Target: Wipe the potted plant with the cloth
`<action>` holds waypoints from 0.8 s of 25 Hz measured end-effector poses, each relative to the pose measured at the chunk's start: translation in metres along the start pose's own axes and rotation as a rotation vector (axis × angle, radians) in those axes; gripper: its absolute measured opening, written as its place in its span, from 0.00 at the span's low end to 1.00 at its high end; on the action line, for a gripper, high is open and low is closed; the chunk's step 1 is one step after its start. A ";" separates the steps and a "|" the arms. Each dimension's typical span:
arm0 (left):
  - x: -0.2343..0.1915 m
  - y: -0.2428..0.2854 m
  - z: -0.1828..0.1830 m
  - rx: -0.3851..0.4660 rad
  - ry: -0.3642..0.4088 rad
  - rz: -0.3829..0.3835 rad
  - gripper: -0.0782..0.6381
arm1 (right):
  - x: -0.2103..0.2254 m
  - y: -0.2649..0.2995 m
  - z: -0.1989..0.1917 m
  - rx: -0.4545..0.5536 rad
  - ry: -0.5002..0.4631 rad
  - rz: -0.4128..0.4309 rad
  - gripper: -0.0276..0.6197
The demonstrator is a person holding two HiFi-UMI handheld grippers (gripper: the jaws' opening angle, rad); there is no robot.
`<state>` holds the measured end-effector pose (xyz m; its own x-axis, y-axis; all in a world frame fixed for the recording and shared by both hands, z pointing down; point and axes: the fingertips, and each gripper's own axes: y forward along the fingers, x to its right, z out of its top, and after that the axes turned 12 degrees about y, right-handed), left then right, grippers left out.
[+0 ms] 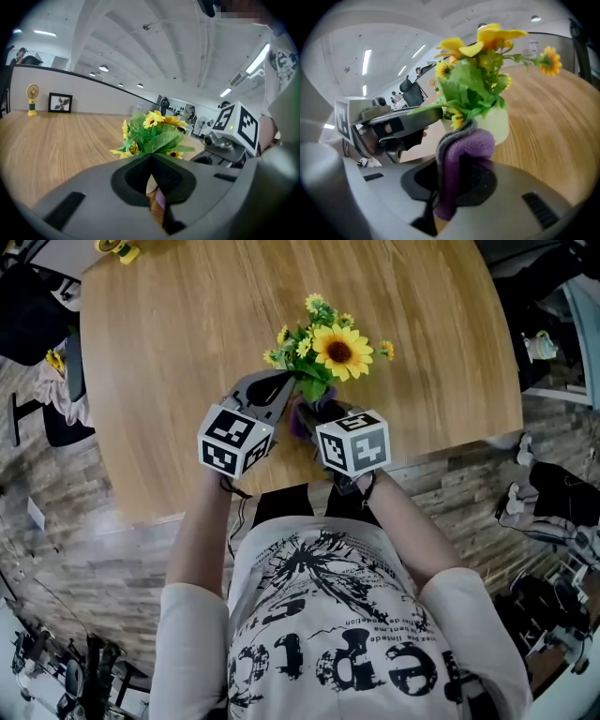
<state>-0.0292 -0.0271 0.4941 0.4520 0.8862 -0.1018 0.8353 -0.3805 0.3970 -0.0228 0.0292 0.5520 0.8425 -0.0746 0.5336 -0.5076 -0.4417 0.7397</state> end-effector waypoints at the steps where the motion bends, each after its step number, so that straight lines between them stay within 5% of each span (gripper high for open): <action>1: 0.000 0.000 0.000 0.001 0.001 -0.004 0.11 | -0.005 0.003 -0.002 -0.011 -0.011 0.010 0.16; 9: -0.001 0.002 -0.001 0.007 -0.002 -0.016 0.11 | -0.024 0.012 -0.014 -0.098 -0.087 0.038 0.16; 15: 0.000 -0.001 -0.003 -0.016 0.048 -0.011 0.11 | -0.006 -0.012 -0.020 -0.136 -0.079 -0.028 0.16; 20: 0.000 0.000 -0.003 -0.035 0.032 -0.013 0.11 | 0.051 -0.040 -0.011 -0.098 -0.064 -0.155 0.16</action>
<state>-0.0301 -0.0264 0.4968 0.4302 0.8993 -0.0784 0.8293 -0.3594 0.4278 0.0388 0.0525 0.5540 0.9201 -0.0710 0.3852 -0.3835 -0.3634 0.8490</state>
